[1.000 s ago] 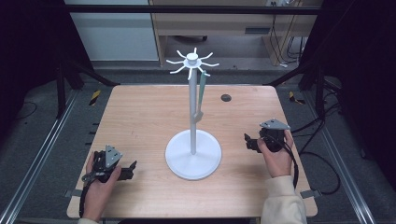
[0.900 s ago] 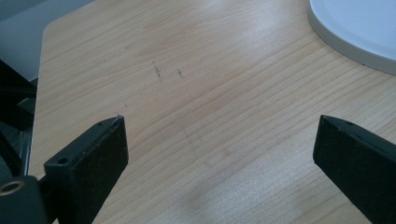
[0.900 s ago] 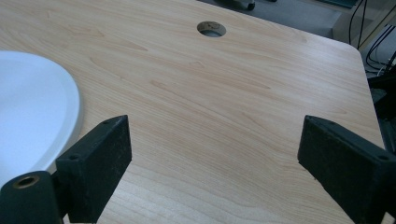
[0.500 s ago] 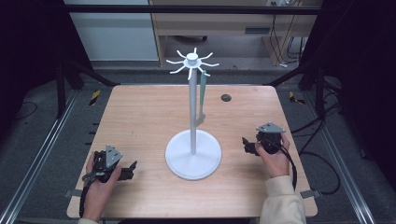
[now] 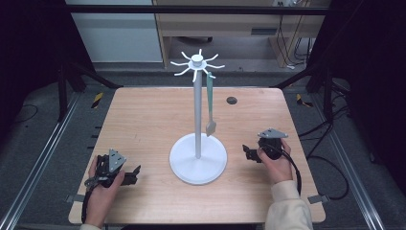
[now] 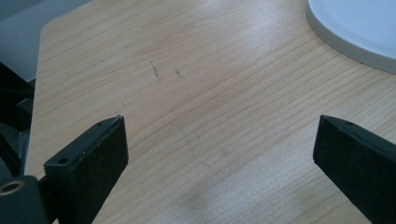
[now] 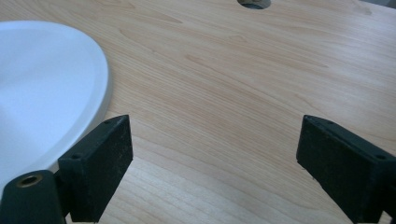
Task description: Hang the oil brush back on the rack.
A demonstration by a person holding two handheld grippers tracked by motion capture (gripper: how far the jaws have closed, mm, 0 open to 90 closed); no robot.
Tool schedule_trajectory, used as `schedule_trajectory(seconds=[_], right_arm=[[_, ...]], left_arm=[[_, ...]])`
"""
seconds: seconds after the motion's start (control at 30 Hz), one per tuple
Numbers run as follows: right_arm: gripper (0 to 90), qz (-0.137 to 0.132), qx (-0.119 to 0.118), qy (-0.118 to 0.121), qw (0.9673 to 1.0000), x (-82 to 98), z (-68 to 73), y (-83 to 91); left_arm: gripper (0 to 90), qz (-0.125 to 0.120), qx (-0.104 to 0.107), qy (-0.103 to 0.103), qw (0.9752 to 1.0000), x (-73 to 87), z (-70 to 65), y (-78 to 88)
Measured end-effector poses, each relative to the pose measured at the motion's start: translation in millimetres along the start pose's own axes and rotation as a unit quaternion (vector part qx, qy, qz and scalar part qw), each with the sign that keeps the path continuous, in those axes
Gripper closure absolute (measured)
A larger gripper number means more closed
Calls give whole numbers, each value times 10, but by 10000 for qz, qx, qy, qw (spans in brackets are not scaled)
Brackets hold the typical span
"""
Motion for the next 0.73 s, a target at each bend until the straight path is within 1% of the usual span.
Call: schedule_trajectory(seconds=[0.1, 0.17, 0.27, 0.3, 0.4, 0.5, 0.6, 0.73], right_arm=[[112, -12, -104, -14, 9999, 2, 45, -30], [112, -68, -162, 34, 9998, -9, 65, -48], [112, -223, -315, -5, 9993, -41, 119, -66], [112, -312, -386, -9, 9988, -59, 138, -72], [113, -507, -491, 53, 9975, -103, 183, -85], [112, -571, -547, 191, 9967, -121, 224, -102], [113, -617, -570, 239, 9962, -132, 240, -108], [113, -769, -635, 191, 9948, -163, 248, -90]], left_arm=[[28, 2, -1, -6, 10000, 0, -2, -1], [28, 5, 7, -8, 10000, 0, -5, -2], [28, 11, 12, -14, 10000, 2, -10, -4], [28, 14, 13, -18, 10000, 2, -11, -5], [28, 27, 21, -31, 10000, 4, -15, -6], [28, 27, 16, -36, 10000, 4, -18, -9], [28, 30, 14, -43, 10000, 5, -21, -9], [28, 21, 19, -64, 10000, 2, -25, -11]])
Point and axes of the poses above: each handheld gripper's, and its own axes: y roughly backward along the jaws, x roughly out of its underside, z roughly to its left, the point moved 8 cm from there along -y, roughly forward along the jaws, and after that the axes turned 9 degrees about -x, right-handed, at the moved point
